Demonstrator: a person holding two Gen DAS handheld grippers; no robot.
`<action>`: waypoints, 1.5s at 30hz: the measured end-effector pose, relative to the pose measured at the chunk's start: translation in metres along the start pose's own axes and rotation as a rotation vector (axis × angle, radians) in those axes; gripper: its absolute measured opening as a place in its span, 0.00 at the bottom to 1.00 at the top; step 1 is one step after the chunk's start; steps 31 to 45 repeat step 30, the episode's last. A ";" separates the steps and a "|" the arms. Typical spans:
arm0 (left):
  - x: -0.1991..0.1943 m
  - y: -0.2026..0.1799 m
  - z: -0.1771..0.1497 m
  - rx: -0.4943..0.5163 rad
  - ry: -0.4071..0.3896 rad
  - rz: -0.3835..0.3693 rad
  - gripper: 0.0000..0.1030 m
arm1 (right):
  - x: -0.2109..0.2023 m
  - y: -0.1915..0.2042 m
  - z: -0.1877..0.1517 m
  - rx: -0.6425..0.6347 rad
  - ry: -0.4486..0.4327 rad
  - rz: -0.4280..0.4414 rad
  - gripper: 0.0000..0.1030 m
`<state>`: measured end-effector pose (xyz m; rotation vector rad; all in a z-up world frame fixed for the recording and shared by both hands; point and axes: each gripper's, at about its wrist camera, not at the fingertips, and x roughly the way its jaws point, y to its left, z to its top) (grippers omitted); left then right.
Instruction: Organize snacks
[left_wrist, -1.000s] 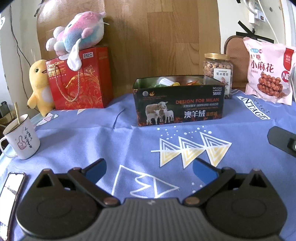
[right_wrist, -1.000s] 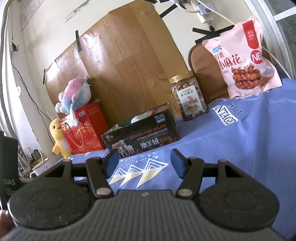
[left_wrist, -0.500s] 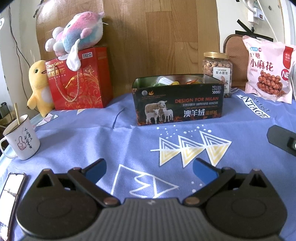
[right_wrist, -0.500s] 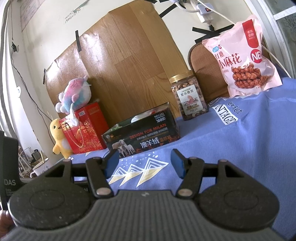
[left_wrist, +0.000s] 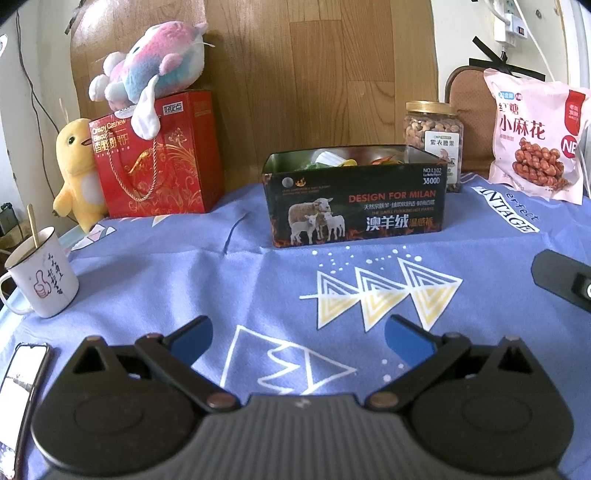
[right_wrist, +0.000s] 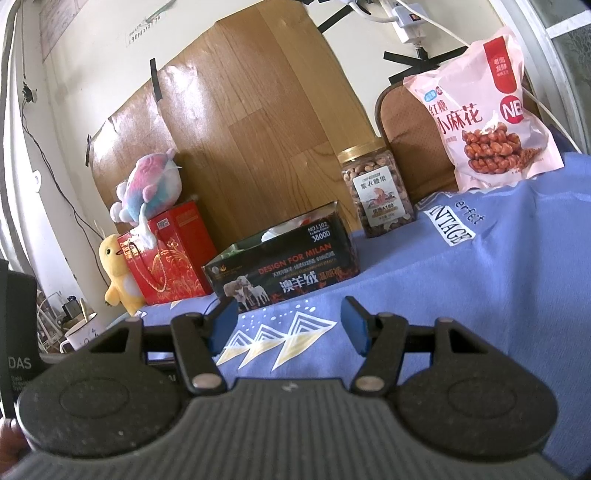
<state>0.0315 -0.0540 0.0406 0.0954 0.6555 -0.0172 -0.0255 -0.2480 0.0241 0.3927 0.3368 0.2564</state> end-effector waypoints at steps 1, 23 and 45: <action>0.001 0.001 0.000 0.000 0.003 -0.002 1.00 | 0.000 0.000 0.000 0.000 0.001 0.001 0.62; 0.003 0.000 0.003 0.015 0.010 -0.006 1.00 | 0.000 0.000 0.000 -0.001 0.001 0.000 0.62; 0.001 -0.001 0.003 0.022 -0.016 -0.026 1.00 | 0.000 0.000 0.001 -0.002 0.000 -0.001 0.62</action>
